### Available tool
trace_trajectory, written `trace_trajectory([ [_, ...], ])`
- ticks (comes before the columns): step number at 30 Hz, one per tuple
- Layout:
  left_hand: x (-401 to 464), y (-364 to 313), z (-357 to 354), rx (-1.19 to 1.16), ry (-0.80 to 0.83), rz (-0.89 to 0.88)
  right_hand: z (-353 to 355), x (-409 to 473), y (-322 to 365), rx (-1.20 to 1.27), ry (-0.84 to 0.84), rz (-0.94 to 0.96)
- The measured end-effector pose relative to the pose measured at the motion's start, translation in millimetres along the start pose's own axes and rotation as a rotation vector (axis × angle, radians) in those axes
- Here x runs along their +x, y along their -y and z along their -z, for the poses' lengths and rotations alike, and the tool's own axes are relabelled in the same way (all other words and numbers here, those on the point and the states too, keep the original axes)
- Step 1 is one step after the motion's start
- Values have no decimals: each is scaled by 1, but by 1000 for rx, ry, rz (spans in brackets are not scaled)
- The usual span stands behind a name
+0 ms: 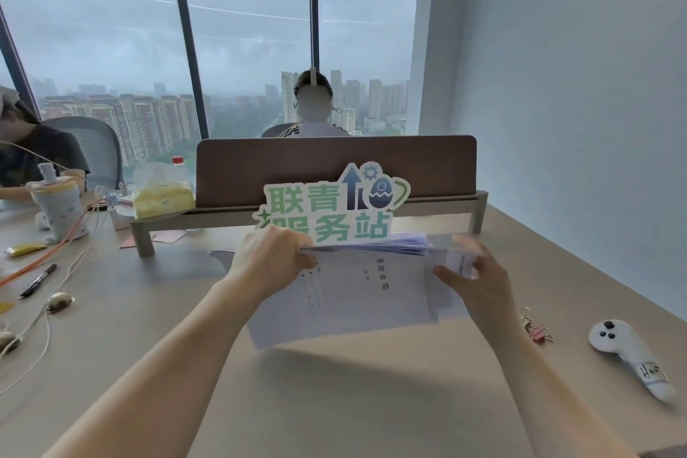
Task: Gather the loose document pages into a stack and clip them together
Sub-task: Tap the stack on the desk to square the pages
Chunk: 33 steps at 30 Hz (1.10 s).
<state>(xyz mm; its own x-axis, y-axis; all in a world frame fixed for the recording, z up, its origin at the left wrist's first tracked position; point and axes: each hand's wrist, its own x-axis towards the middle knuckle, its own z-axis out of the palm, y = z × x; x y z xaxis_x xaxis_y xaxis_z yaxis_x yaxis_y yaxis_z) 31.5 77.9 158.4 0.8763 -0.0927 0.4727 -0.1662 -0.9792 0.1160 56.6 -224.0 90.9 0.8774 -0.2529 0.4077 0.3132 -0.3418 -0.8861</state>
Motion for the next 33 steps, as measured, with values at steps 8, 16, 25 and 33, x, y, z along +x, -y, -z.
trace_trajectory([
  [8, -5, -3, -19, 108, 133, -100, 0, -19, -42, 314, 118, -89],
  [16, -2, -10, -15, 145, 274, -137, 3, -26, -50, 419, 344, -236],
  [25, -1, -12, -7, 69, 324, -151, -6, -26, -43, 420, 400, -197],
  [33, -11, -2, -4, 132, 160, -107, -14, -28, -53, 410, 309, -167],
])
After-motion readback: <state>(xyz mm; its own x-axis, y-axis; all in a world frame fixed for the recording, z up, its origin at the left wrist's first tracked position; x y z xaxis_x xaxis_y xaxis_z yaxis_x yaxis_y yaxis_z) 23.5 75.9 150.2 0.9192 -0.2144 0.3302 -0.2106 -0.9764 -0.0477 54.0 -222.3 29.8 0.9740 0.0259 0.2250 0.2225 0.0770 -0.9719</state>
